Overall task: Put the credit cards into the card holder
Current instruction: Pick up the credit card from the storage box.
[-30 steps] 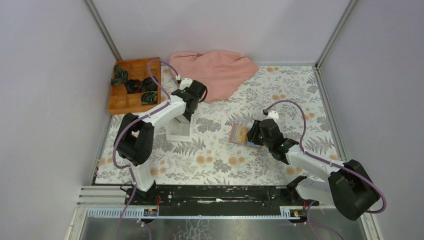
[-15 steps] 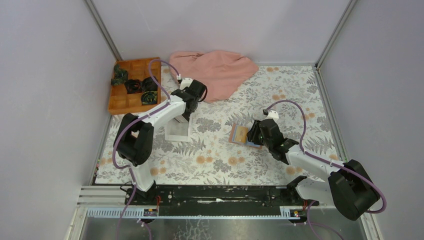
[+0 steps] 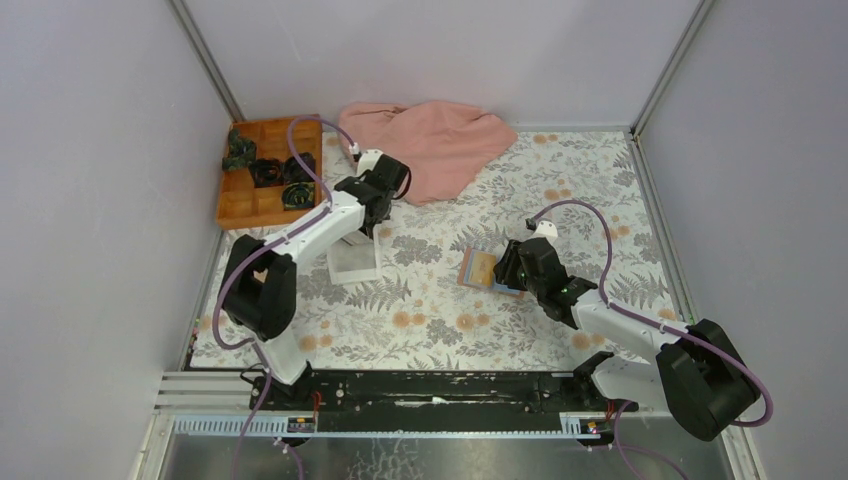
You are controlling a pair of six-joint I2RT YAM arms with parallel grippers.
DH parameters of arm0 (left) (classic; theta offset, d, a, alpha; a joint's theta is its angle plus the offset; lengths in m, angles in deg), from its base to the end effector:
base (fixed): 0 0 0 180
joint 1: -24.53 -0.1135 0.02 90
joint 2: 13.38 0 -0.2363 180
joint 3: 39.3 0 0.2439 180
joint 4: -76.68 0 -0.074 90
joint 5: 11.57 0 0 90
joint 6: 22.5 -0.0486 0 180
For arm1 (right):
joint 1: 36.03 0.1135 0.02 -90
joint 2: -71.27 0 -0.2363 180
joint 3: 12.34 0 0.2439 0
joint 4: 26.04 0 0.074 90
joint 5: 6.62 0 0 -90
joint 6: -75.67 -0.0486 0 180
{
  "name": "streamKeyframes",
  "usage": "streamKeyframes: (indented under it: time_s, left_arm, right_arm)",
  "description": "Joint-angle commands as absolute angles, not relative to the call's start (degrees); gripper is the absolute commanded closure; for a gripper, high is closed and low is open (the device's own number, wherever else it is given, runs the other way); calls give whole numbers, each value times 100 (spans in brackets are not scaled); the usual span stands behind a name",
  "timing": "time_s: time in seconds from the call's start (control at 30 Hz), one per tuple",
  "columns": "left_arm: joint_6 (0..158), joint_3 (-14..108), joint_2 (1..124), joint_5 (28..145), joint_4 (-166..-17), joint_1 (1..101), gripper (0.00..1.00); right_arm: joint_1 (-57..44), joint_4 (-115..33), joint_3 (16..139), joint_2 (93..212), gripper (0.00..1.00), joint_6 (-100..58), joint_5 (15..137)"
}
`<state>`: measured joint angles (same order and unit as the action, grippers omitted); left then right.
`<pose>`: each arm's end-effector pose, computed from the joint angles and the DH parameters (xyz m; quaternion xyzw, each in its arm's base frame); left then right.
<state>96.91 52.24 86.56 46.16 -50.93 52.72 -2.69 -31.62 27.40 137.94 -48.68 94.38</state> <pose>0.3280 -0.1464 0.2102 -0.0800 0.9288 0.1190 0.3418 0.2110 0.1277 0.1546 0.0538 0.8723 0.1968 0.4444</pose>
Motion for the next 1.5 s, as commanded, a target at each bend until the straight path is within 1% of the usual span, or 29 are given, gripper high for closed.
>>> streamKeyframes:
  time_s: [0.0, 0.23, 0.37, 0.43, 0.5, 0.57, 0.63, 0.67, 0.73, 0.77, 0.87, 0.97, 1.03, 1.13, 1.23, 1.37, 1.47]
  left_arm:
    - [9657, 5234, 8410, 4585, -5187, 5223, 100]
    - [9764, 5153, 7954, 4564, -5371, 5280, 100]
    - [9726, 5339, 7679, 4664, -5359, 5433, 100]
    - [9683, 5451, 7537, 4890, -5385, 5551, 100]
    - [9560, 5492, 7382, 5476, -5545, 5683, 100]
    - [9419, 5503, 7280, 5964, -5691, 5832, 100]
    - [9310, 5454, 7175, 6328, -5880, 6019, 100]
    - [9292, 5422, 7126, 6480, -5960, 6097, 100]
    - [9298, 5398, 7035, 6671, -6069, 6212, 100]
    - [9310, 5371, 6991, 6792, -6140, 6232, 100]
    - [9316, 5310, 6896, 7133, -6341, 6282, 100]
    - [9312, 5281, 6867, 7506, -6502, 6309, 100]
    - [9285, 5272, 6856, 7674, -6570, 6334, 100]
    - [9259, 5229, 6861, 7948, -6651, 6347, 100]
    - [9158, 5233, 6926, 8441, -6667, 6347, 100]
    - [8862, 5250, 6986, 9180, -6553, 6347, 100]
    - [8572, 5319, 7080, 9947, -6336, 6339, 100]
  right_arm:
    - [-219, -3019, 2797, 13688, 55, -4793, 9584]
    - [-219, -3166, 2872, 13606, 55, -4687, 9616]
    - [-219, -3196, 2925, 13450, 55, -4568, 9580]
    - [-220, -3145, 2937, 13353, 55, -4471, 9458]
    - [-219, -3068, 2958, 13258, 54, -4388, 9310]
    - [-217, -2879, 2898, 13065, 49, -4330, 9199]
    - [-220, -2541, 2747, 12842, 41, -4302, 9110]
    - [-220, -2373, 2680, 12708, 37, -4277, 9087]
    - [-215, -1984, 2525, 12458, 23, -4249, 9075]
    - [-219, -1791, 2461, 12349, 21, -4246, 9083]
    - [-220, -1186, 2314, 12076, 19, -3937, 8841]
    - [-217, -248, 2002, 11772, 21, -4095, 8644]
    - [-219, 134, 1856, 11582, 19, -4055, 8545]
    - [-220, 153, 1947, 11576, 21, -4054, 8353]
    - [-219, 102, 2025, 11600, 17, -4052, 7921]
    - [-217, 5, 2010, 11492, 16, -4012, 7494]
    - [-220, -257, 2027, 11345, 16, -3940, 7241]
